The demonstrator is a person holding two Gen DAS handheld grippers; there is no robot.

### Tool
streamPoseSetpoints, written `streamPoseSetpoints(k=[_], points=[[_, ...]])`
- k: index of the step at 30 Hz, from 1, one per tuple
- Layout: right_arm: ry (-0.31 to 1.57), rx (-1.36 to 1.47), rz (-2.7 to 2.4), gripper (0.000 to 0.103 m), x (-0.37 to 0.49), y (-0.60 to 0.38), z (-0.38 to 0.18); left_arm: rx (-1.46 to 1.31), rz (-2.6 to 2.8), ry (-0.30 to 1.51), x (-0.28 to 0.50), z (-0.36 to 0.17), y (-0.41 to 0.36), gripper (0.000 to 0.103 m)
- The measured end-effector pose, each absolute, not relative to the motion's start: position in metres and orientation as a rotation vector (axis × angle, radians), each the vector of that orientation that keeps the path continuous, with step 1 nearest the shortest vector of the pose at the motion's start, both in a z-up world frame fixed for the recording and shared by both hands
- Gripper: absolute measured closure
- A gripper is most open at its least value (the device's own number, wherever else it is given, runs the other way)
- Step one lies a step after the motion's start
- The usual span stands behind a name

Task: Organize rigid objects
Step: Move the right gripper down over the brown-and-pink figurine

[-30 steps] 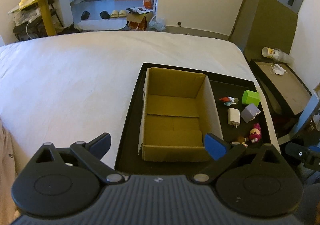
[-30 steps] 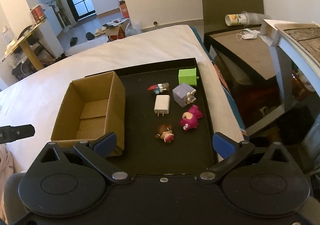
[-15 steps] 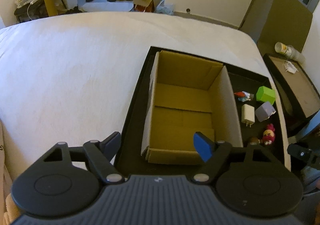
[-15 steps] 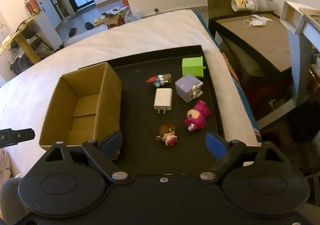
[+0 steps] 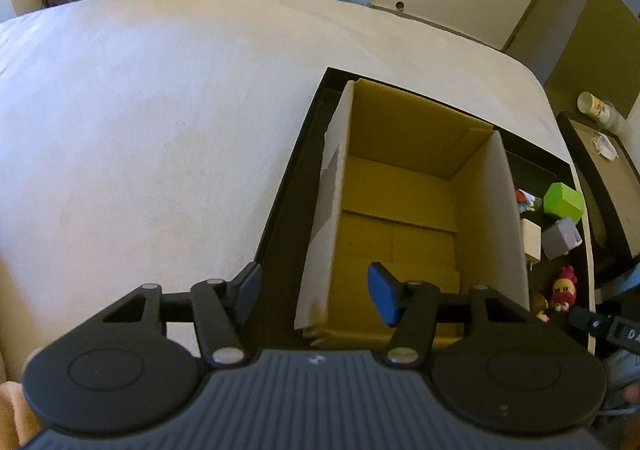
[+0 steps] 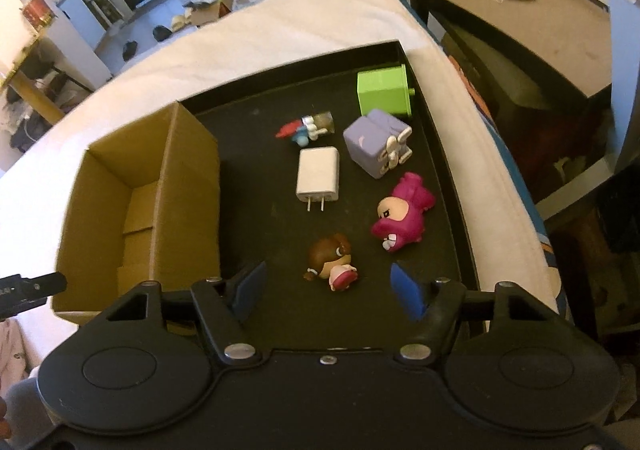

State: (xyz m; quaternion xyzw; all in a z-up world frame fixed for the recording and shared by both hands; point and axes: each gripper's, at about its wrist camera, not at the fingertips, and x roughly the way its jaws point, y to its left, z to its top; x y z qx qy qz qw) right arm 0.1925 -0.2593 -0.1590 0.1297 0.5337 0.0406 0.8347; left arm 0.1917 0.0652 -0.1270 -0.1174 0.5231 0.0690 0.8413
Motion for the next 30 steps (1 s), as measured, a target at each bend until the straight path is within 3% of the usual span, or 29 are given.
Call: streamPoseSetpoints(k=[10,15,20,22,24,28,30], points=[[1.19,0.292,0.025,0.035,0.207,-0.245,-0.182,-0.227,0.147,1.15,0.205,-0.147,0.066,0.054],[1.201,0.298,-0.015,0.035,0.21,-0.241,-0.189,-0.222,0.138,1.156,0.208,-0.152,0.066,0.064],[1.214,0.305,-0.037,0.035,0.215,-0.239,-0.195,-0.226,0.155,1.167,0.213,-0.16,0.069,0.066],[1.218,0.313,-0.039,0.035,0.218,-0.238,-0.197,-0.221,0.152,1.168,0.214,-0.163,0.069,0.073],[1.224,0.307,-0.042,0.035,0.221,-0.237,-0.2,-0.239,0.136,1.173,0.213,-0.165,0.071,0.086],[1.252,0.286,-0.029,0.061,0.224,-0.234,-0.208,-0.217,0.112,1.169,0.211,-0.165,0.067,0.09],[1.263,0.316,-0.022,0.061,0.222,-0.239,-0.211,-0.202,0.102,1.17,0.21,-0.164,0.066,0.091]])
